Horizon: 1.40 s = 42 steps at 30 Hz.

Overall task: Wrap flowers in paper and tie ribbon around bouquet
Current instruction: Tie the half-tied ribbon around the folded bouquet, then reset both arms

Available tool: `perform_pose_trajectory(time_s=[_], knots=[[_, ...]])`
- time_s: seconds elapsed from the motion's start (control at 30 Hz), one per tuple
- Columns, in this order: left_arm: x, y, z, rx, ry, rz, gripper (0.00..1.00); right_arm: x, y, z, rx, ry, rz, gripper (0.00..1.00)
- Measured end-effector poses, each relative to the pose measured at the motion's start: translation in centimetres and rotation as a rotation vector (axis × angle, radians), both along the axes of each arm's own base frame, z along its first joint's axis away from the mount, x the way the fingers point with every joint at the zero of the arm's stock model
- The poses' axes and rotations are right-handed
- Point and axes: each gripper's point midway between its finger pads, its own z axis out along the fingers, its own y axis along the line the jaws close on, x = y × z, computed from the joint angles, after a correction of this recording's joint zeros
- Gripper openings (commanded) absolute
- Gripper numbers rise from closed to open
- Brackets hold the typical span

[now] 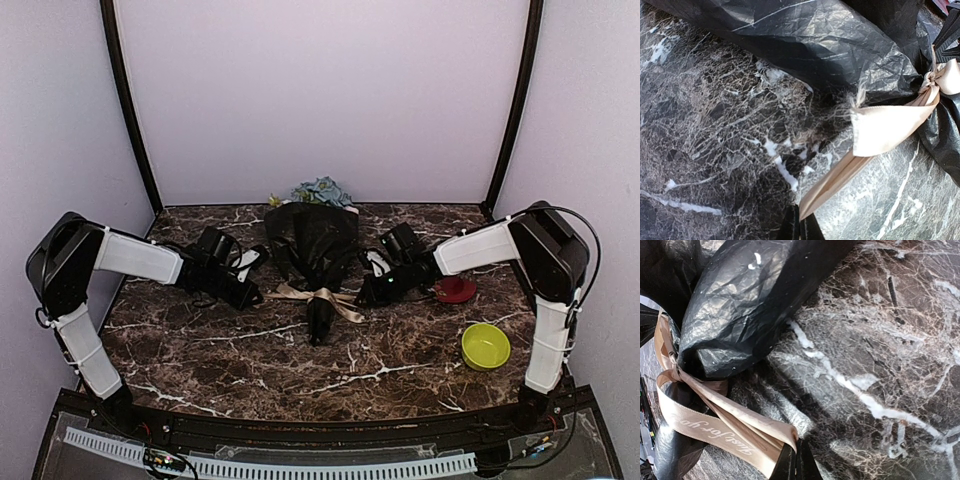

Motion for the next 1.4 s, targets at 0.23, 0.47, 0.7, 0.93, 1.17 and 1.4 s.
perform_pose_trajectory(time_s=[0.23,0.47,0.7,0.93,1.17,1.4], knots=[[-0.1,-0.2,0.1,-0.016,0.008,-0.01,0.07,0.0,-0.1,-0.1,0.008,0.002,0.0,0.08],[-1.1,-0.5,2.4,-0.136,-0.01,-0.046,0.68,0.4,-1.5,1.6,0.019,0.03,-0.044,0.58],[-0.1,-1.4,12.7,-0.276,-0.251,-0.075,0.88,4.6,-4.3,11.7,0.139,-0.134,-0.163,0.99],[4.4,2.7,16.5,-0.205,-0.363,0.17,0.93,9.5,-14.5,21.2,0.127,-0.424,-0.451,1.0],[8.0,15.3,14.0,-0.067,-0.351,0.607,0.93,8.7,-31.2,19.8,0.025,-0.497,-0.842,1.0],[5.0,23.3,9.4,0.115,-0.345,0.885,0.93,5.8,-35.6,16.3,-0.026,-0.492,-0.977,1.0]])
